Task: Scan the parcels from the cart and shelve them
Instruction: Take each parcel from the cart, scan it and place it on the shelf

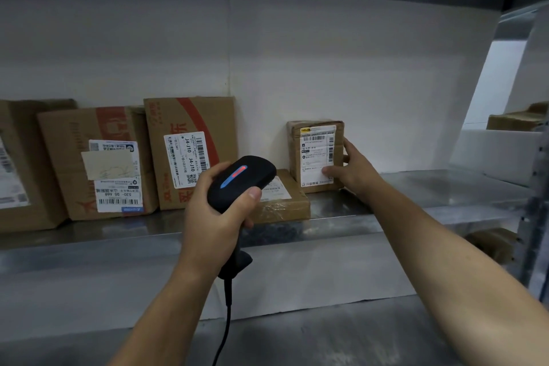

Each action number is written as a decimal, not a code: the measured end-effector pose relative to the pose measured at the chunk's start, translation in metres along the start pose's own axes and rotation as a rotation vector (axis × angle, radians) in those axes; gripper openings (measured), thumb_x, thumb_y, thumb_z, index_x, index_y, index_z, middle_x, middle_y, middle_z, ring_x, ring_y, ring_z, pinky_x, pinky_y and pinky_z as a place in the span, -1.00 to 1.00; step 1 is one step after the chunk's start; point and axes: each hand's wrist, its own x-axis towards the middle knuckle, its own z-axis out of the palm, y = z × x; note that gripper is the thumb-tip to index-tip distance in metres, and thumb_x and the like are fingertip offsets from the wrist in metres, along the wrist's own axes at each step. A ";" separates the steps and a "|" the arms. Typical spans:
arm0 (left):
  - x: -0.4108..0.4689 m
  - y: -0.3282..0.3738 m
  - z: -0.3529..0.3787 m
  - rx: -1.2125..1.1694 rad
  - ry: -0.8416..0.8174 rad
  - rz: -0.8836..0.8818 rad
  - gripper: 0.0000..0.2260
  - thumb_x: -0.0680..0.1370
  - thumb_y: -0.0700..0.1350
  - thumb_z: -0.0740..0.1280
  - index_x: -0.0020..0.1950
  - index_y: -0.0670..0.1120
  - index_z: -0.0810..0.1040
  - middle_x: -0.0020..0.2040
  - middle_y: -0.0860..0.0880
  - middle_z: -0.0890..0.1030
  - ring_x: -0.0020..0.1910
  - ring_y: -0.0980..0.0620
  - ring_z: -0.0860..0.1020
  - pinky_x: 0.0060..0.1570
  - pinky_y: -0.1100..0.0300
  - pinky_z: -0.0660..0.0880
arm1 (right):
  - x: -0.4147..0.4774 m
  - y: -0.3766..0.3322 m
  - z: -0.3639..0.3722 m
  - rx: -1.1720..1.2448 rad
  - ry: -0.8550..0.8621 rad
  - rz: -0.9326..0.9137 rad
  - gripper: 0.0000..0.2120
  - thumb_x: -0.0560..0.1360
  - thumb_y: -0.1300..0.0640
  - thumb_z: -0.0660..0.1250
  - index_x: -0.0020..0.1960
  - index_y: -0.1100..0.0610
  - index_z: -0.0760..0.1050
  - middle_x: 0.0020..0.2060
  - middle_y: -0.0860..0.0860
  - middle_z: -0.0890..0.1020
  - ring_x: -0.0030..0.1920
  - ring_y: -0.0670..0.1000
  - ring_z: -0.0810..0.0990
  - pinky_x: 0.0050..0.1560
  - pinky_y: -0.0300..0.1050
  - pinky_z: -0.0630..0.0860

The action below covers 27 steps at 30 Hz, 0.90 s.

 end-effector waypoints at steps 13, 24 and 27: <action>-0.004 0.006 -0.001 -0.094 -0.059 0.017 -0.45 0.27 0.16 0.50 0.24 0.15 0.52 0.06 -0.20 0.62 -0.30 -0.07 0.65 -0.33 0.23 0.57 | -0.028 -0.004 -0.012 0.036 0.097 0.050 -0.17 0.54 -0.02 0.45 0.64 -0.09 0.03 0.56 0.11 0.27 0.52 0.15 0.31 0.42 0.13 0.35; -0.036 0.006 0.017 -0.236 -0.327 -0.001 -0.41 0.29 0.14 0.52 0.29 0.07 0.53 0.03 -0.12 0.66 -0.27 -0.03 0.63 -0.31 0.21 0.56 | -0.143 -0.003 -0.043 -0.218 0.412 -0.119 -0.54 0.62 -0.03 0.31 0.50 -0.01 0.37 0.44 -0.10 0.44 0.43 -0.10 0.37 0.37 -0.15 0.31; -0.051 -0.001 0.025 -0.242 -0.415 -0.043 -0.42 0.27 0.15 0.52 0.27 0.11 0.53 0.04 -0.02 0.67 -0.27 0.00 0.63 -0.32 0.24 0.55 | -0.183 0.008 -0.047 -0.281 0.490 -0.079 -0.60 0.63 -0.02 0.30 0.45 0.02 0.44 0.38 -0.08 0.50 0.39 -0.08 0.42 0.31 -0.22 0.30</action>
